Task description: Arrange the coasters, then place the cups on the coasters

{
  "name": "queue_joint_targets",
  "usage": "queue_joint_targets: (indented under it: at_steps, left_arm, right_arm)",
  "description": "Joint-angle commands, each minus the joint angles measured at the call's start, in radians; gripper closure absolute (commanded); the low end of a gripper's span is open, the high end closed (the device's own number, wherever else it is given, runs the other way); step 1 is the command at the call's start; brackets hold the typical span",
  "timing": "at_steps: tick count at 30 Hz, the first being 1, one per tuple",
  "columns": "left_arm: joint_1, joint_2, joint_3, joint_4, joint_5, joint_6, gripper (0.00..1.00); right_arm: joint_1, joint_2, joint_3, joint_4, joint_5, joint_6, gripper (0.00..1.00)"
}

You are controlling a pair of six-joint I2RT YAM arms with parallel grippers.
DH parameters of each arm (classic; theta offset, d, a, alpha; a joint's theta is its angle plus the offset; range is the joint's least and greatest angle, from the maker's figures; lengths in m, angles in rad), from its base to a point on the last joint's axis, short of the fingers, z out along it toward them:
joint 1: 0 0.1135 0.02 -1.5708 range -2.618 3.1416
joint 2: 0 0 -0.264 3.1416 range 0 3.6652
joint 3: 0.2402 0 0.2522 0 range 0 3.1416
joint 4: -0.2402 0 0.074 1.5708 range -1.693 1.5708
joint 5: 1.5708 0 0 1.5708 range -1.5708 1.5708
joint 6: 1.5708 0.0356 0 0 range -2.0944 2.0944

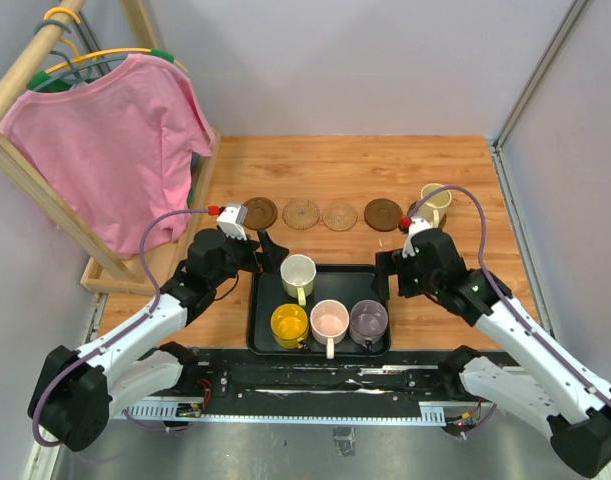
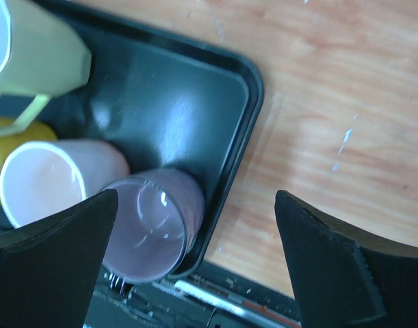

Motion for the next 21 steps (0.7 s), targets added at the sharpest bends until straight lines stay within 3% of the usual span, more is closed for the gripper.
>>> queue_joint_targets:
  at_steps: [1,11,21]
  left_arm:
    - [-0.009,0.006,-0.004,-0.004,-0.013,-0.003,0.0]
    - [-0.009,-0.005,-0.005,-0.011,-0.027,-0.047,0.0]
    - [-0.009,-0.008,-0.002,-0.024,-0.051,-0.046,0.0]
  right_arm:
    - [0.091,-0.091,-0.044,-0.145,0.004,0.082,0.01]
    - [0.288,-0.177,-0.117,-0.2,0.024,0.154,0.01]
    - [0.354,-0.101,-0.136,-0.172,-0.001,0.151,0.01]
